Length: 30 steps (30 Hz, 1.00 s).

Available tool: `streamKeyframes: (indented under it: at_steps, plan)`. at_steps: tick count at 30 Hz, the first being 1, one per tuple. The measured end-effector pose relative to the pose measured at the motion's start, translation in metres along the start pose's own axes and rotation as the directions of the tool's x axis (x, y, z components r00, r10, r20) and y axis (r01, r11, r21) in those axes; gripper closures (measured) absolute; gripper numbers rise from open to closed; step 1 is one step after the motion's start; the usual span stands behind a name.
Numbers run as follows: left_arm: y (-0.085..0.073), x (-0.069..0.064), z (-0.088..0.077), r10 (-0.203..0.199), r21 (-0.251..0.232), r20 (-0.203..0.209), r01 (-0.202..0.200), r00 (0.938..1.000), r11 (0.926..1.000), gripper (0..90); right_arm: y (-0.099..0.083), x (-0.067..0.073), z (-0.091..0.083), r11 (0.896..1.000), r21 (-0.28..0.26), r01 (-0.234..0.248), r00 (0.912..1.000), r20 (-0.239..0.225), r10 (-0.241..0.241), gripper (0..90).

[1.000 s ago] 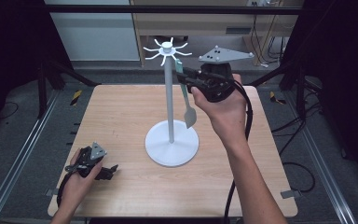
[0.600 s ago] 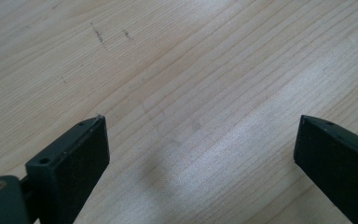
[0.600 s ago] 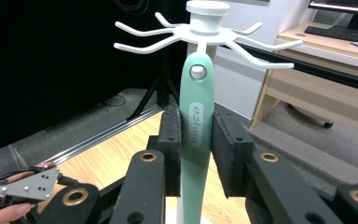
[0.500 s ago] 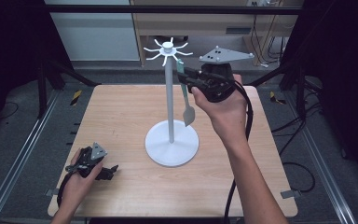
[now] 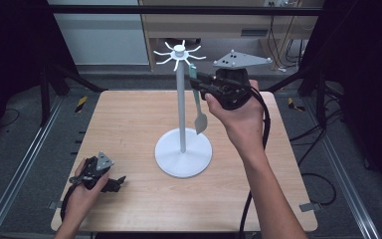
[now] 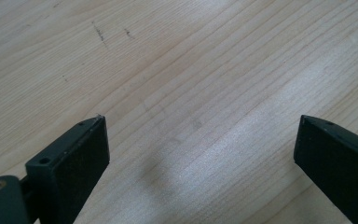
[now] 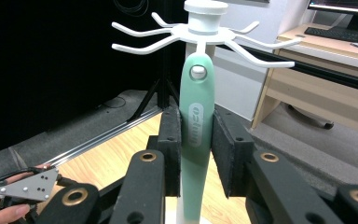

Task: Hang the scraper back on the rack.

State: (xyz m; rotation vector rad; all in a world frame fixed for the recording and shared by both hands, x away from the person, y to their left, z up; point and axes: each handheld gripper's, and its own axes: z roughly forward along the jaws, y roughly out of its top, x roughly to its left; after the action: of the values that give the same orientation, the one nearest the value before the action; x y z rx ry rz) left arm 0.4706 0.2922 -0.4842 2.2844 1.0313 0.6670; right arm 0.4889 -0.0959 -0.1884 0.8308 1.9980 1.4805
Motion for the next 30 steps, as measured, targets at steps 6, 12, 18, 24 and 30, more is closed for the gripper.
streamKeyframes:
  at_steps: [6, 12, 18, 24, 30]
  plan:
    - [0.000, 0.000, 0.000, -0.004, -0.001, 0.000, 0.004, 1.0000, 1.0000, 3.0, 0.001, -0.001, -0.001, 1.000, 0.005, -0.008, 1.0000, -0.002, 0.008, 73.6]
    - [-0.001, 0.000, -0.001, -0.005, 0.002, -0.001, 0.005, 1.0000, 1.0000, 3.0, 0.001, -0.002, -0.003, 1.000, 0.016, -0.004, 1.0000, -0.003, 0.004, 71.1]
    - [-0.003, 0.000, -0.002, -0.010, 0.001, -0.001, 0.010, 0.9999, 0.9999, 3.0, -0.001, -0.007, -0.010, 1.000, 0.024, -0.009, 0.9999, 0.010, 0.009, 69.2]
    - [-0.002, 0.001, -0.002, -0.010, 0.000, -0.002, 0.010, 0.9999, 0.9999, 3.0, -0.006, -0.013, -0.018, 0.999, 0.043, -0.023, 0.9989, 0.041, 0.021, 65.7]
    - [-0.002, 0.001, -0.001, -0.014, 0.001, -0.001, 0.014, 0.9999, 0.9999, 3.0, -0.026, -0.025, -0.024, 0.995, 0.090, -0.036, 0.9934, 0.112, 0.026, 54.5]
